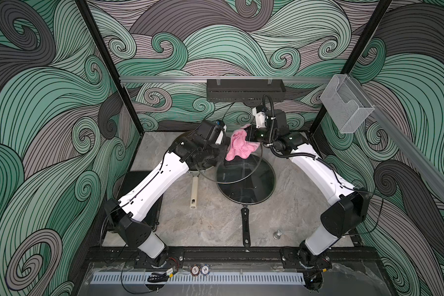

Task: Wipe the pot lid with a cloth
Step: Wipe the pot lid, then place the pot lid on the cooking pot, then place the cleaning item at the center of the board.

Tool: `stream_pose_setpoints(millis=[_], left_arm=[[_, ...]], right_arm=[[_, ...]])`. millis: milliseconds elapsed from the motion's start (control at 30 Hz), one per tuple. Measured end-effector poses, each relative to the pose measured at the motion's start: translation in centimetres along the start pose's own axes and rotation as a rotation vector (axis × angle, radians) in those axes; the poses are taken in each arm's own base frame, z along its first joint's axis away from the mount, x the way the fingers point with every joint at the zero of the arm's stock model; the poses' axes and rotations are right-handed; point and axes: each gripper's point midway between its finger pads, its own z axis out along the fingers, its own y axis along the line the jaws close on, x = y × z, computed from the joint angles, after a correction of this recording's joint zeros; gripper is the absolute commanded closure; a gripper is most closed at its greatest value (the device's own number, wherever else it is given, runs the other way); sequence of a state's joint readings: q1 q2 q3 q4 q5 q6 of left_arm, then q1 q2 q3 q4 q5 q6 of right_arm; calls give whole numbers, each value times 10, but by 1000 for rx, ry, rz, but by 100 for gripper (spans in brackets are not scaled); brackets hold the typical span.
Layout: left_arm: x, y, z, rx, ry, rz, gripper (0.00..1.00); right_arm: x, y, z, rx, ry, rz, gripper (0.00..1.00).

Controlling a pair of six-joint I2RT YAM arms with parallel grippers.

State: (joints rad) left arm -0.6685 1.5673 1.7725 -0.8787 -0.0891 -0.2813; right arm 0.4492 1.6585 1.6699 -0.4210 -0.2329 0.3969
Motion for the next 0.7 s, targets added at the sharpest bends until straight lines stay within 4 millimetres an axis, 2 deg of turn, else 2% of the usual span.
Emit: stream_pose_setpoints(millis=[100, 233, 367, 567, 700], left_arm=[[-2, 13, 0, -55, 3, -26, 100], [-10, 37, 2, -147, -8, -52, 100], [-12, 62, 7, -221, -10, -72, 100], [-8, 106, 28, -308, -5, -85, 100], [7, 135, 57, -374, 29, -74, 100]], right_arm=[[7, -4, -12, 11, 7, 2, 100], [15, -16, -38, 32, 7, 18, 100], [7, -37, -72, 70, -28, 58, 100], [0, -108, -145, 325, -98, 124, 100], [18, -161, -175, 537, -58, 158, 100]])
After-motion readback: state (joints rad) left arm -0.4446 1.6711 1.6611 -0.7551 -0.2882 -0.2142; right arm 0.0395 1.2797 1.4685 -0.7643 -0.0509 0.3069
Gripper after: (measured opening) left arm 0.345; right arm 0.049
